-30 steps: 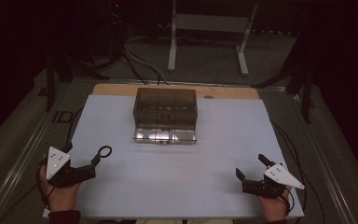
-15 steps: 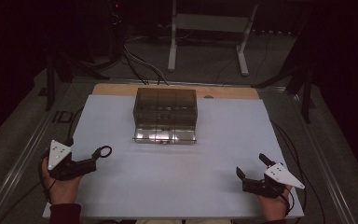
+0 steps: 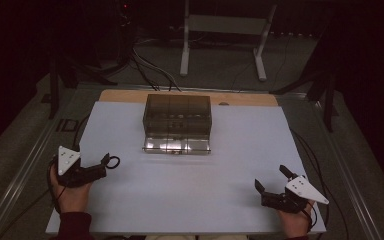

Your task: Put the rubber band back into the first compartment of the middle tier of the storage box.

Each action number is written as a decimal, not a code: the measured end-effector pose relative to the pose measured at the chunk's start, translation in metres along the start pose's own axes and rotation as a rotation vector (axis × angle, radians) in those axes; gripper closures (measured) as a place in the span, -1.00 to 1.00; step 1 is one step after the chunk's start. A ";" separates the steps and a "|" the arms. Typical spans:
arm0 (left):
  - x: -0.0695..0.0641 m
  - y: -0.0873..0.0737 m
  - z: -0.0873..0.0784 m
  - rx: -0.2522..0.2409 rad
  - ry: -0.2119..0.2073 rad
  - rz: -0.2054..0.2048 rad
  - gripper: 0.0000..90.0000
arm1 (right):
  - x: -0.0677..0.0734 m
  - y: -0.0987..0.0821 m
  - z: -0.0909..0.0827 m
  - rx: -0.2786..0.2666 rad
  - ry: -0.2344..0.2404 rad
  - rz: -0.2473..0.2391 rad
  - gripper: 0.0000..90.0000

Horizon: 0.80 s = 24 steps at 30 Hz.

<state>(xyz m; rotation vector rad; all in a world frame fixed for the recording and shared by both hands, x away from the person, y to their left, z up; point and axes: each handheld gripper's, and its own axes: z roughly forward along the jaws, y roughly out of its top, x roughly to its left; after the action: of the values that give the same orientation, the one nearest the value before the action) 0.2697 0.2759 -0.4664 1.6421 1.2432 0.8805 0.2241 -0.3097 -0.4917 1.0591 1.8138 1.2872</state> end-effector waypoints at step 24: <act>0.014 -0.012 0.041 0.173 0.027 0.005 -0.93 | 0.001 0.000 0.002 0.006 -0.003 0.003 -0.97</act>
<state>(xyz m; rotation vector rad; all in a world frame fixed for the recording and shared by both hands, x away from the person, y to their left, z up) 0.3060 0.2814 -0.4926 1.7747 1.3665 0.8201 0.2255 -0.3079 -0.4928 1.0667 1.8151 1.2824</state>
